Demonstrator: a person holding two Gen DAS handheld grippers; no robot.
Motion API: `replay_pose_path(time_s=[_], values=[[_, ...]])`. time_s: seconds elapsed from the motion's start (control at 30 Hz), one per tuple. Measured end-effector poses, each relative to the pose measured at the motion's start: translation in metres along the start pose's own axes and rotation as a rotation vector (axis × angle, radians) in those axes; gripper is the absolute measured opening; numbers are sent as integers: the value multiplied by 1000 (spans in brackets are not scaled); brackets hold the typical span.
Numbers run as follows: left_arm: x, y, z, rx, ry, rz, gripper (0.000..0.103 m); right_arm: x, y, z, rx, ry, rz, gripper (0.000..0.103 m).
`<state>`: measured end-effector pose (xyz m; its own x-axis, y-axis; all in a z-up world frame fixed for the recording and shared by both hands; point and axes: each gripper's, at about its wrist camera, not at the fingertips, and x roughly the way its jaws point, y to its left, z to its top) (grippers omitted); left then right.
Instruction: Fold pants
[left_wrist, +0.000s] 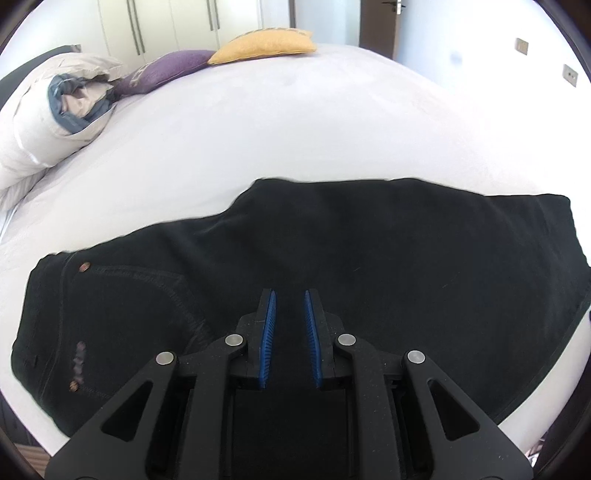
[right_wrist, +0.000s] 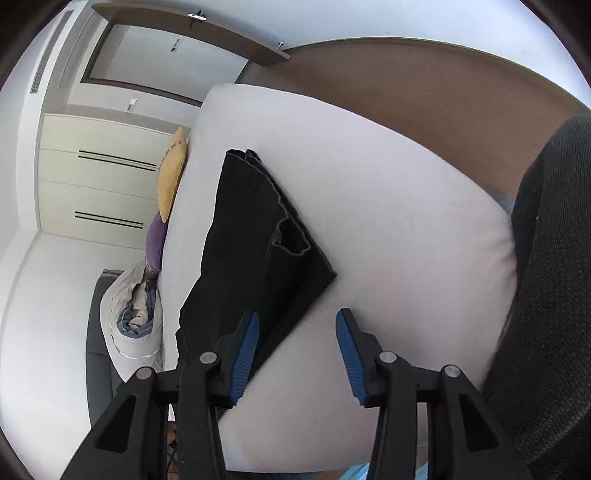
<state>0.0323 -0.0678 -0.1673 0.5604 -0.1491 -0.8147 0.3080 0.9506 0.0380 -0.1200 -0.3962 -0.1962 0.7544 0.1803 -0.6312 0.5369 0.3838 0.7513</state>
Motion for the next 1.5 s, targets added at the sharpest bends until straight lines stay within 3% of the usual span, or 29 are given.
replay_pose_path(time_s=[0.07, 0.13, 0.27, 0.47, 0.67, 0.73, 0.77, 0.8, 0.87, 0.97, 1.03, 1.13, 1.33, 1.4, 1.5], values=[[8, -12, 6, 24, 19, -20, 16, -5, -5, 8, -1, -19, 20, 48], [27, -12, 3, 31, 89, -18, 16, -9, -15, 12, 58, -28, 57, 48], [34, -12, 4, -6, 81, -2, 16, -21, -34, 32, 111, -52, 114, 48], [33, -10, 10, -4, 96, -3, 16, -23, -47, 33, 204, -78, 183, 48], [37, -14, 10, -11, 105, 22, 16, -15, -38, 41, 189, -108, 200, 48], [30, -19, 12, -10, 99, -5, 16, -6, -29, 45, 168, -107, 209, 48], [26, -24, 14, -3, 91, -18, 16, -2, -23, 47, 151, -105, 210, 42], [25, -30, 18, 6, 81, -26, 16, 2, -20, 48, 135, -99, 204, 28], [20, -40, 22, 14, 69, -50, 16, 7, -20, 49, 117, -88, 197, 18], [21, -52, 26, -8, 77, -119, 16, 9, -27, 49, 136, -90, 176, 14], [29, -61, 23, 5, 97, -124, 16, 8, -27, 47, 122, -90, 156, 13], [39, -67, 17, 18, 97, -108, 16, 10, -17, 45, 73, -100, 110, 13], [42, -53, 22, -40, 114, -166, 16, 14, 22, 36, -69, -134, -4, 13], [42, -49, 24, -67, 120, -181, 16, 20, 56, 29, -186, -134, -22, 13], [35, -34, 31, -158, 127, -228, 16, 42, 136, -16, -524, -70, -29, 13]])
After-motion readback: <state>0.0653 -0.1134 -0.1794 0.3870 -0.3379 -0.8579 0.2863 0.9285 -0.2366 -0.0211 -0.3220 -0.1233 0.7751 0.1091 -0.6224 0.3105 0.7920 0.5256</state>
